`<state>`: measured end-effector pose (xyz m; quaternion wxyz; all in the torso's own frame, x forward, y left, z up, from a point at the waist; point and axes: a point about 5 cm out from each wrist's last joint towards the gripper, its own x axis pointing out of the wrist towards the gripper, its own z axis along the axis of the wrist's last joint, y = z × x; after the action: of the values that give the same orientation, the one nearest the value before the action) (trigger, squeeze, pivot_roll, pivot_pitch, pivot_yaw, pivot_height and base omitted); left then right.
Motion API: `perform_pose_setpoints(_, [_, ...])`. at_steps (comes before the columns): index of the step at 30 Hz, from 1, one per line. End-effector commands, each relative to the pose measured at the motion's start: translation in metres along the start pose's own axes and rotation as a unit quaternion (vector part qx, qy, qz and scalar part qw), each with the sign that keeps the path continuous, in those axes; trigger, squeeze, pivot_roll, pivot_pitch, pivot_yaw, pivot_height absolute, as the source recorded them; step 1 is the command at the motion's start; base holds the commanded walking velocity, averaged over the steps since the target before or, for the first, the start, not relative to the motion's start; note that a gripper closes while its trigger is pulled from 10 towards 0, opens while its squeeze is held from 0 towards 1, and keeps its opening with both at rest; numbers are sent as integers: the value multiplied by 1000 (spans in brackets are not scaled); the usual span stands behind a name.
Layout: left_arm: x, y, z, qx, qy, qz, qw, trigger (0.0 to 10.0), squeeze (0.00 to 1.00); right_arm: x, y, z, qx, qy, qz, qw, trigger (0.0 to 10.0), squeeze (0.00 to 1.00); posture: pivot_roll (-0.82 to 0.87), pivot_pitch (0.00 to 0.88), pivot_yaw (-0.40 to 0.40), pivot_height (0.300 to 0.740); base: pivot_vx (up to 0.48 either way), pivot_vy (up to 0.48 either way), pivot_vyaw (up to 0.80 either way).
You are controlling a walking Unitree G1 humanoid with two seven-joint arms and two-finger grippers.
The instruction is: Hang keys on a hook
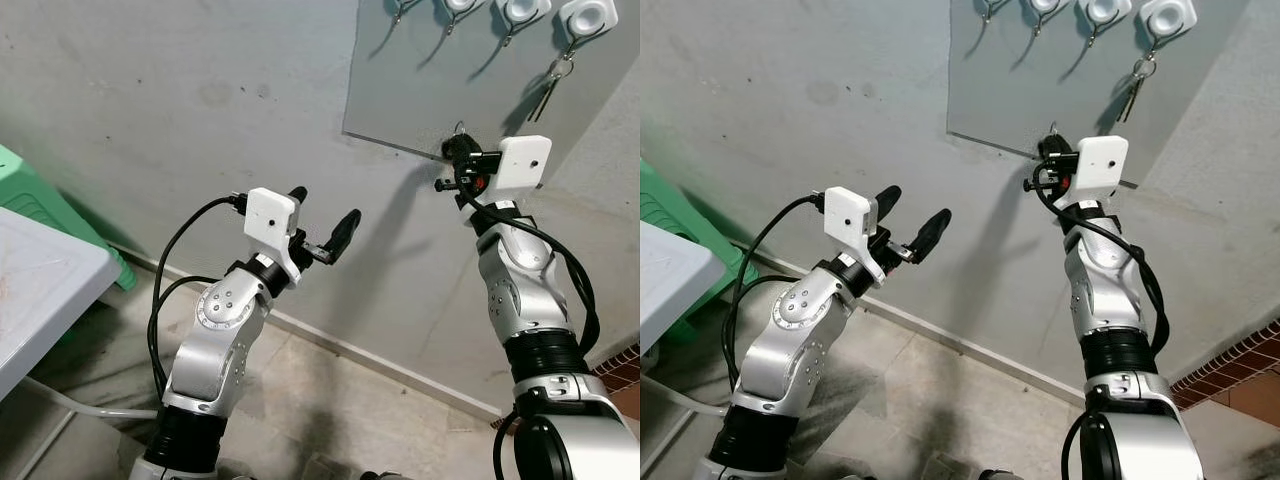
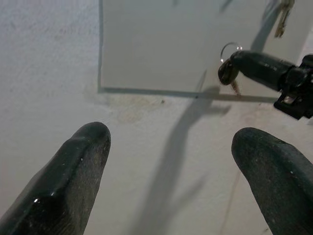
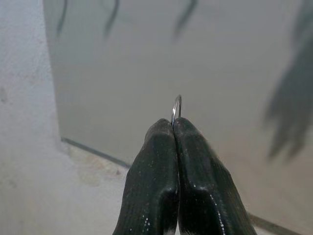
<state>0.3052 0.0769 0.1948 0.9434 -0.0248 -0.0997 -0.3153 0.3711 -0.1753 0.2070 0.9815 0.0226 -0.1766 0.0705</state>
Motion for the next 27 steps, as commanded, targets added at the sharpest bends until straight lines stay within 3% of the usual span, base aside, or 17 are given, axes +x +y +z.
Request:
perform_pose_setpoints(1, [3, -4, 10, 7, -13, -13, 1000, 10000, 0, 0, -8, 6, -6, -15, -14, 1000, 10000, 0, 28, 134, -25, 740, 0, 0, 0])
perform_pose_setpoints(8, [8, -9, 21, 10, -23, -34, 999, 10000, 0, 2, -24, 24, -30, -52, -44, 997, 10000, 0, 16, 147, -7, 740, 0, 0, 0])
perform_pose_setpoints(16, [11, -14, 25, 3, -23, -48, 999, 10000, 0, 12, -14, 44, -58, -92, -11, 994, 10000, 0, 11, 155, -2, 740, 0, 0, 0])
perform_pose_setpoints(27, [9, -15, 30, -4, -24, -47, 999, 10000, 0, 22, -10, 77, -62, -156, -9, 986, 10000, 0, 20, 159, -6, 740, 0, 0, 0])
